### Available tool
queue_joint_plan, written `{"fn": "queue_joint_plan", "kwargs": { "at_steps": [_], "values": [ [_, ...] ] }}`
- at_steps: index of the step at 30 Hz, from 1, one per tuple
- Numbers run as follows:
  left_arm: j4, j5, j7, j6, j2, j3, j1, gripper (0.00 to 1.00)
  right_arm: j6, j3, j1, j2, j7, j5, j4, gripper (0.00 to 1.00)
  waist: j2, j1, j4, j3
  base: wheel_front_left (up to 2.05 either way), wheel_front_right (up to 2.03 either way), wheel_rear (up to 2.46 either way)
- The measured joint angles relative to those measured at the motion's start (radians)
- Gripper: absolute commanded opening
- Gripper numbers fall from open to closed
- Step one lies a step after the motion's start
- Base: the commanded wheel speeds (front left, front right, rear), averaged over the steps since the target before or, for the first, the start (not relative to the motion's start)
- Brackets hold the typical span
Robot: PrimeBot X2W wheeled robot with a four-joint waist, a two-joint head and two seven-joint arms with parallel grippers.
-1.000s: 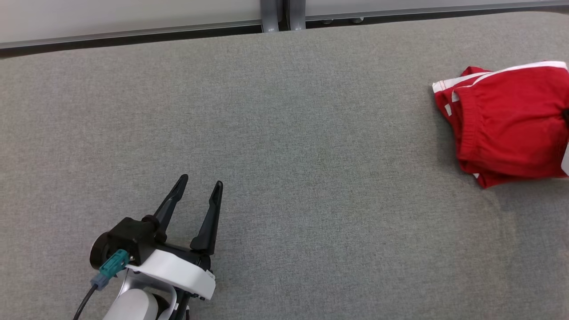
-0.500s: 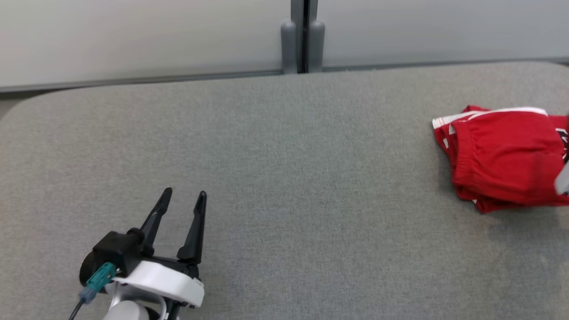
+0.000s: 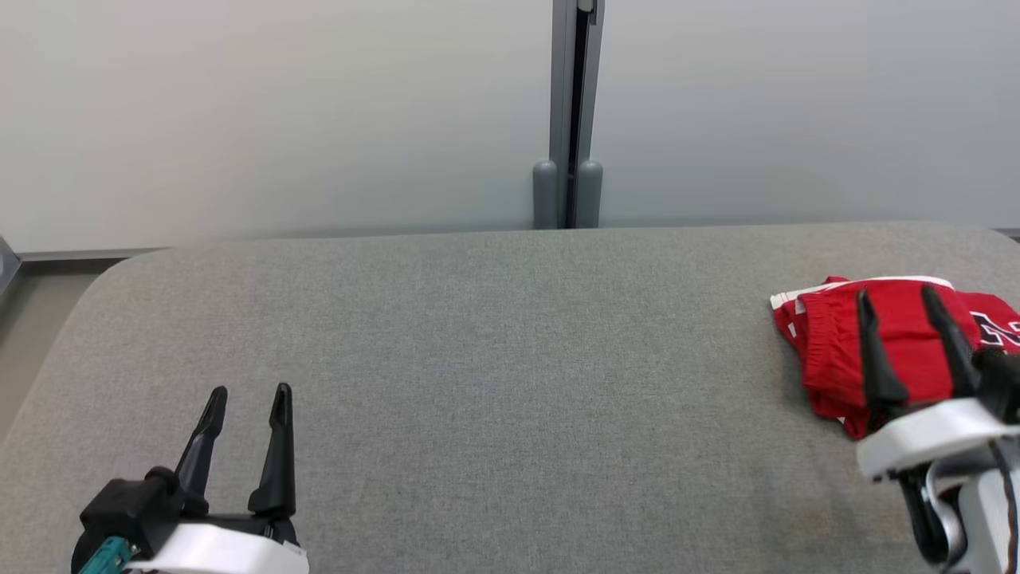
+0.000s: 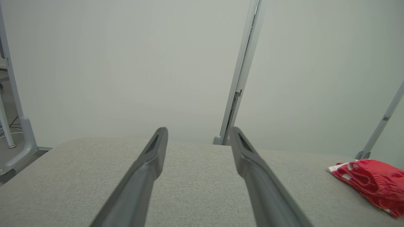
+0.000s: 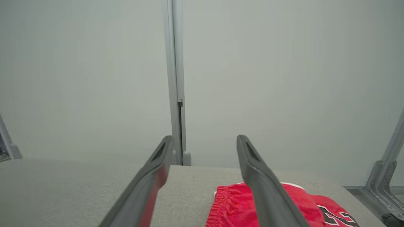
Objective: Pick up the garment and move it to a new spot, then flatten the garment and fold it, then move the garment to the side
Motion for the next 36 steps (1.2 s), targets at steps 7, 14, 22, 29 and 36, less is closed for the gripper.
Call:
{"fn": "queue_joint_plan", "kwargs": {
  "at_steps": [7, 14, 22, 29, 36],
  "values": [
    [0.007, 0.005, -0.013, 0.007, -0.005, 0.016, 0.05, 1.0, 0.0, 0.052, 0.21, -0.021, 0.006, 0.076, -0.216, 1.0, 0.0, 0.0, 0.003, -0.025, 0.0, 0.0, 0.0],
    [0.044, 0.025, -0.022, 0.009, -0.019, 0.032, 0.088, 1.0, 0.0, 0.044, 0.315, -0.002, 0.006, 0.103, -0.29, 1.0, 0.0, 0.0, 0.004, -0.041, 0.0, 0.0, 0.0],
    [0.055, 0.041, -0.024, -0.006, -0.033, 0.038, 0.089, 1.0, 0.0, 0.058, 0.319, 0.006, 0.011, 0.103, -0.305, 1.0, 0.0, 0.0, 0.007, -0.043, 0.0, 0.0, 0.0],
    [0.082, 0.043, -0.021, -0.007, -0.049, 0.031, 0.099, 0.0, 0.0, 0.063, 0.328, 0.015, 0.015, 0.103, -0.287, 0.0, 0.0, 0.0, 0.012, -0.042, 0.0, 0.0, 0.0],
    [0.108, -0.032, 0.007, -0.019, -0.074, 0.041, 0.113, 0.0, 0.0, 0.059, 0.342, 0.032, 0.043, 0.192, -0.259, 0.0, 0.0, 0.0, 0.01, -0.037, 0.0, 0.0, 0.0]
  ]
}}
